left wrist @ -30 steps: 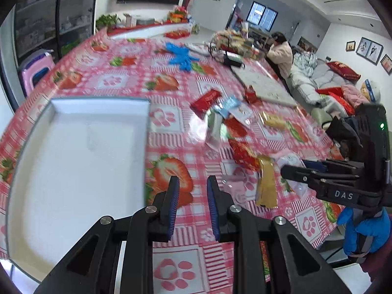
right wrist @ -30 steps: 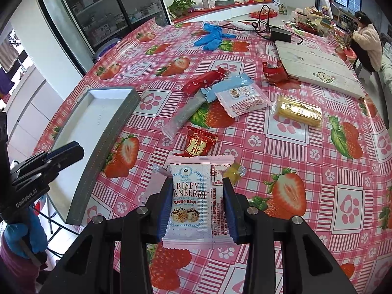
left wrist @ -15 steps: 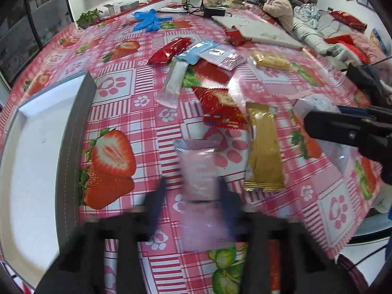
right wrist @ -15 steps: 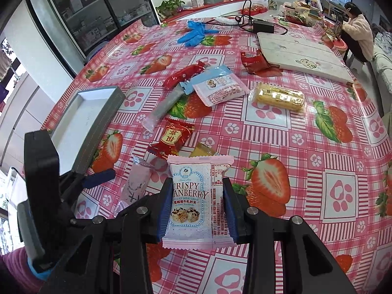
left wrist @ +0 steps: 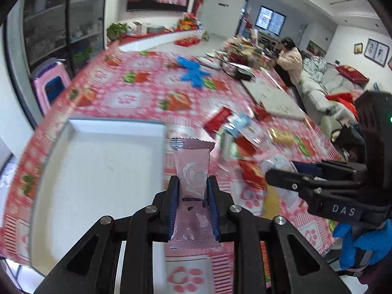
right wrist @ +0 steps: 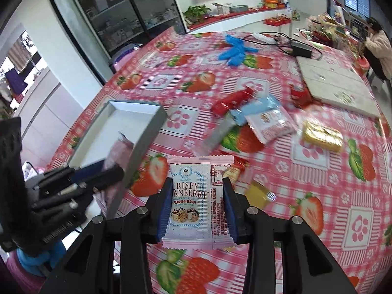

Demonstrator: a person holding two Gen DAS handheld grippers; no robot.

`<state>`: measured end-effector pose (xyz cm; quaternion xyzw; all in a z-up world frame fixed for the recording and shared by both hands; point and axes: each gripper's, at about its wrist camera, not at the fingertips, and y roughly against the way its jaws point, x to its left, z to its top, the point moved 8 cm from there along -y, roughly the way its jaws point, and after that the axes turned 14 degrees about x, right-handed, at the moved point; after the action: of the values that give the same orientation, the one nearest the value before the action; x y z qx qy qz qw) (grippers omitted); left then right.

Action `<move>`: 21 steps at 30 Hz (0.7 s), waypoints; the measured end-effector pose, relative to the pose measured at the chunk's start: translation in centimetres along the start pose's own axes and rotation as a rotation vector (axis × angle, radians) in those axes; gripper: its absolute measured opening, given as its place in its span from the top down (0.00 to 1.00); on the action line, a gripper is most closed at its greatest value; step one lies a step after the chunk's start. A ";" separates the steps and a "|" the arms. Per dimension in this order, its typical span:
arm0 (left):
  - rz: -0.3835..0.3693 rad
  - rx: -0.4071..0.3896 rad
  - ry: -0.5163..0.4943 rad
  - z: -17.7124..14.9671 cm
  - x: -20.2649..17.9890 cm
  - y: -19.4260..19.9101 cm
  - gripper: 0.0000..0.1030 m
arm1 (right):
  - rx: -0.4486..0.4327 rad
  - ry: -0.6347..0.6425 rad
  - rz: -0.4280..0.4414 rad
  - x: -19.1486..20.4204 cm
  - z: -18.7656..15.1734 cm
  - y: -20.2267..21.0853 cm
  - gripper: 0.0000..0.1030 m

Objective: Organize snacks
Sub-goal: 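Carry both packets over the white tray and release them inside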

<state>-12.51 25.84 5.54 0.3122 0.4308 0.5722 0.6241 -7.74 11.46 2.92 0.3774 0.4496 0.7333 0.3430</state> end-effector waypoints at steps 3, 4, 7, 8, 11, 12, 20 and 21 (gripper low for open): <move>0.041 -0.023 0.050 0.4 3.5 0.9 0.75 | 0.004 0.046 0.015 2.7 1.4 -0.5 0.61; 0.048 -0.024 0.070 0.5 4.7 0.9 0.75 | 0.007 0.058 0.019 3.5 1.8 -0.8 0.61; 0.066 -0.015 0.135 0.1 8.0 0.6 0.75 | 0.016 0.104 0.036 6.4 2.9 -1.6 0.61; 0.069 -0.007 0.152 -0.2 8.8 0.3 0.75 | 0.020 0.118 0.042 7.3 3.2 -1.9 0.61; 0.075 0.020 0.188 -1.2 10.7 -0.9 0.75 | 0.039 0.157 0.062 10.0 3.9 -3.1 0.61; 0.075 0.029 0.198 -1.6 11.2 -1.3 0.75 | 0.046 0.166 0.068 10.6 4.1 -3.6 0.61; 0.070 0.072 0.242 -3.2 13.6 -3.3 0.75 | 0.099 0.231 0.090 15.1 5.4 -6.8 0.61; 0.073 0.078 0.244 -3.4 13.9 -3.6 0.75 | 0.105 0.233 0.093 15.5 5.6 -7.2 0.61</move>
<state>-14.28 38.60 -1.59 0.2796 0.5139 0.6111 0.5331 -9.19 29.34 1.87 0.3276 0.5060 0.7629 0.2338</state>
